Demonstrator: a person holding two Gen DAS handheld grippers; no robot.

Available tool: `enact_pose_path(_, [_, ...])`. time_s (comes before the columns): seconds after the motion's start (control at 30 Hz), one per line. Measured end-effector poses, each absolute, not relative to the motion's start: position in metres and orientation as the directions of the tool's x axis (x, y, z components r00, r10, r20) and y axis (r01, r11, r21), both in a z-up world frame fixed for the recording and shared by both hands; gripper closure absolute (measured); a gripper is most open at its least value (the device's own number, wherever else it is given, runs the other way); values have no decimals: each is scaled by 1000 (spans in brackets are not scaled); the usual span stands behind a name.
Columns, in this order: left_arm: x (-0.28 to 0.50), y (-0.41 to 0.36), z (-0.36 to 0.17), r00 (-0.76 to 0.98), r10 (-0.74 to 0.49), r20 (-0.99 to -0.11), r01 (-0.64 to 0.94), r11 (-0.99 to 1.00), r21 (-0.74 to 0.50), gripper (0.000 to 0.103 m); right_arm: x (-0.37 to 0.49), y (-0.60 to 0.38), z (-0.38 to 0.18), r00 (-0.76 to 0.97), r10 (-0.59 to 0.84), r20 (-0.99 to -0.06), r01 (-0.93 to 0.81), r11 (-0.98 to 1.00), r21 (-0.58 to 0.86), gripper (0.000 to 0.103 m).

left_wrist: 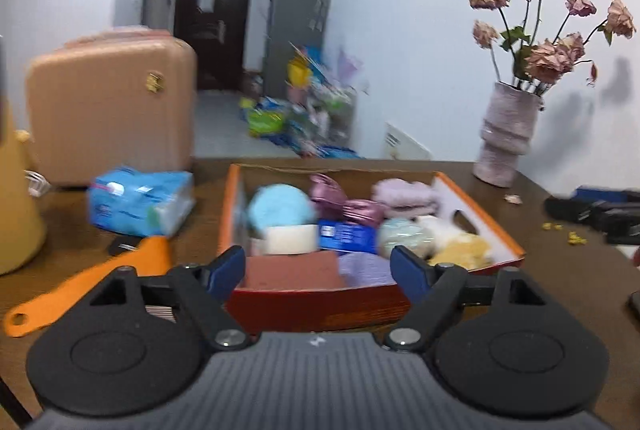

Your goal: Organize soft objects

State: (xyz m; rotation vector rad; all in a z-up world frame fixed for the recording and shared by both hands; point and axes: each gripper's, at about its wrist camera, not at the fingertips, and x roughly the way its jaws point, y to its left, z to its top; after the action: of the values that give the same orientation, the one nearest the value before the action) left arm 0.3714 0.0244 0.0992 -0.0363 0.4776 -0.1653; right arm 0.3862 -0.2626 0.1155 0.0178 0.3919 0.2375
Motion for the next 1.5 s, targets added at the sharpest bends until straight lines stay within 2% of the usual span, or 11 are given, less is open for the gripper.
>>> enact_pose_path(0.07, [360,27,97,901,-129,-415,119,992,-50,5,368,-257,112,928,216,-304,-213,976,42,6])
enact_pose_path(0.13, [347,30,95,923,-105,-369,96,994,-44,4,355,-253,105,943,200,-266,-195,980,46,4])
enact_pose_path(0.23, [337,33,94,928,-105,-357,96,994,-43,2,340,-253,96,950,194,-246,-181,981,76,3])
enact_pose_path(0.6, [292,30,97,951,-119,-286,115,993,-28,2,299,-242,86,955,172,-240,-166,985,47,2])
enact_pose_path(0.8, [242,29,93,961,-136,-242,131,991,-36,0,260,-234,82,959,174,-223,-171,985,30,1])
enact_pose_path(1.0, [181,27,65,959,-137,-250,134,991,-29,0,195,-226,61,958,192,-214,-192,981,18,1])
enact_pose_path(1.17, [106,34,41,967,-111,-231,101,993,-55,0,123,-219,36,942,232,-241,-232,972,30,1])
enact_pose_path(1.37, [26,42,18,958,-105,-265,91,994,-67,0,32,-215,13,933,266,-244,-262,964,49,0])
enact_pose_path(1.5, [6,38,21,967,-93,-239,93,996,-10,0,9,-217,6,932,278,-231,-266,960,82,0])
